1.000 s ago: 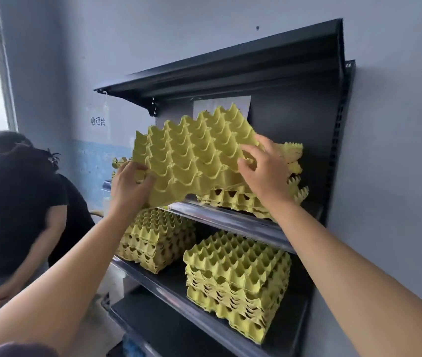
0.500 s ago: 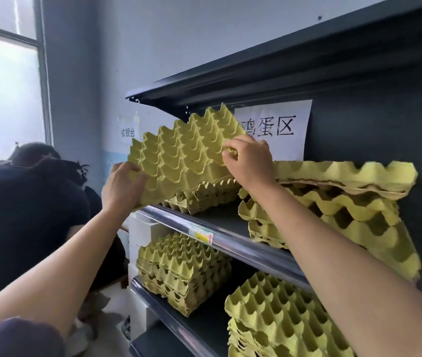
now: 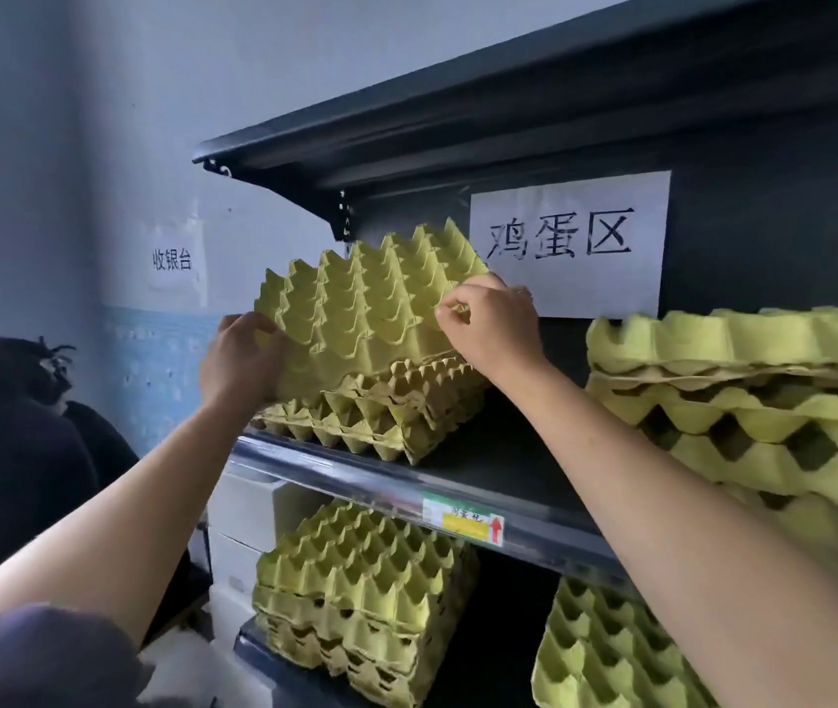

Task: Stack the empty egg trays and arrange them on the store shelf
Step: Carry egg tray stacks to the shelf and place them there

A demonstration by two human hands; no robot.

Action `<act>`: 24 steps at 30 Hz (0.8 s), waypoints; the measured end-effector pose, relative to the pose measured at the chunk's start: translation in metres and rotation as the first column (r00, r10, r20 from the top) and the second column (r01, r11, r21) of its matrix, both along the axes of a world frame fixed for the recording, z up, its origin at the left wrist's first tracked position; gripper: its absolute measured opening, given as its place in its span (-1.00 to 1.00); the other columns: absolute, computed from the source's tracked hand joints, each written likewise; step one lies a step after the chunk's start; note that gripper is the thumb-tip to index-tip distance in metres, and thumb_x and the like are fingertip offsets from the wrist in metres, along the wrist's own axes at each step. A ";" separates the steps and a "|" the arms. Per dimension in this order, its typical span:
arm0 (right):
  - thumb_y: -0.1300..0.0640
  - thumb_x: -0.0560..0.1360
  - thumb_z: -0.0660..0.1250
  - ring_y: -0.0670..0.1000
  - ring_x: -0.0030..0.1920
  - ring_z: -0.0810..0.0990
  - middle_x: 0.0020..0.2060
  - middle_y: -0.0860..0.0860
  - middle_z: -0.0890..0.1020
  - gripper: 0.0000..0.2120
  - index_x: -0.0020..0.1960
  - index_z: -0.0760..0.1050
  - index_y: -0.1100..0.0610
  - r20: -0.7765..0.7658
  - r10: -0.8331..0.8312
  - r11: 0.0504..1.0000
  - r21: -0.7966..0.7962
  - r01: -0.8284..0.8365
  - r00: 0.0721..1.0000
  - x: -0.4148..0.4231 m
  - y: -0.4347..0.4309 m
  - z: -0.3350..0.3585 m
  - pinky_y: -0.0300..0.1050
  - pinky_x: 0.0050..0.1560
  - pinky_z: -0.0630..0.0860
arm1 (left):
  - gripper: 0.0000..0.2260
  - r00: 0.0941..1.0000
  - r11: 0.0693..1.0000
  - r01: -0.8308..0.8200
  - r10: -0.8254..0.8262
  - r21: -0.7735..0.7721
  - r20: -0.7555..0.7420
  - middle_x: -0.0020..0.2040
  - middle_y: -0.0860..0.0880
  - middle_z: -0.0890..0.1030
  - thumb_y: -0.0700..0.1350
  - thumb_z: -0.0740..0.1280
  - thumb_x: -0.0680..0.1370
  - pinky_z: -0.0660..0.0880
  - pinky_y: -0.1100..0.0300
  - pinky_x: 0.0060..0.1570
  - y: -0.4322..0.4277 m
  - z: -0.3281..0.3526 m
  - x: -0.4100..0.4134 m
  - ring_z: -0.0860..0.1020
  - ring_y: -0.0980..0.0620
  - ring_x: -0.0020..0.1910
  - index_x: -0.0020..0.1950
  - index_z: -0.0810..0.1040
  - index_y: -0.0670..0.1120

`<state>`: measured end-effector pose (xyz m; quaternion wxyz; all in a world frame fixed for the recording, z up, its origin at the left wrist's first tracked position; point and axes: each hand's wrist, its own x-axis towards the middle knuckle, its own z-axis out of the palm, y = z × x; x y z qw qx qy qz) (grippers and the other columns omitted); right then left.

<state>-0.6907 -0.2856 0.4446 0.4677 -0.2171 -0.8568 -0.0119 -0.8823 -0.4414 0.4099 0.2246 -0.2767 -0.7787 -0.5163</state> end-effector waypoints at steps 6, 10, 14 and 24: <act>0.00 0.55 0.28 0.16 0.17 0.44 0.23 0.06 0.47 -0.76 0.14 0.57 0.08 0.093 -0.109 0.979 -0.163 0.123 0.990 -0.031 0.005 -0.013 -0.11 0.14 0.28 | -0.83 0.990 0.989 0.121 -0.126 -0.079 -0.062 0.20 -0.07 0.50 -0.09 0.34 0.45 0.36 0.10 -0.03 0.039 0.012 -0.069 0.50 -0.15 0.11 0.02 0.60 -0.05; -0.07 0.56 0.25 0.21 0.08 0.47 0.16 0.09 0.50 -0.74 0.10 0.55 0.07 0.070 -0.190 0.960 -0.197 0.200 0.979 -0.051 0.011 -0.024 -0.09 0.07 0.29 | -0.88 0.979 0.974 0.155 -0.174 -0.166 -0.108 0.15 -0.08 0.53 -0.11 0.30 0.48 0.43 0.04 -0.01 0.057 0.017 -0.093 0.51 -0.19 0.06 -0.06 0.61 -0.02; -0.13 0.56 0.21 0.19 0.02 0.49 0.14 0.08 0.52 -0.69 0.12 0.52 0.07 0.077 -0.294 0.943 -0.136 0.303 0.953 -0.080 0.007 -0.029 -0.09 -0.10 0.31 | -0.71 0.936 0.944 0.093 -0.191 -0.316 -0.296 0.18 -0.07 0.56 0.05 0.14 0.51 0.26 0.03 0.17 0.072 0.011 -0.097 0.48 -0.13 0.15 0.06 0.60 0.02; -0.22 0.57 0.13 0.19 0.05 0.52 0.15 0.03 0.54 -0.61 0.17 0.51 0.01 0.151 -0.495 0.869 0.120 0.481 0.856 -0.114 -0.012 -0.045 -0.06 -0.16 0.26 | -0.15 0.708 0.722 0.186 -0.569 -0.667 -0.418 0.17 0.05 0.49 0.54 -0.24 0.25 0.23 -0.04 0.23 0.084 -0.018 -0.092 0.44 -0.01 0.20 0.12 0.50 0.03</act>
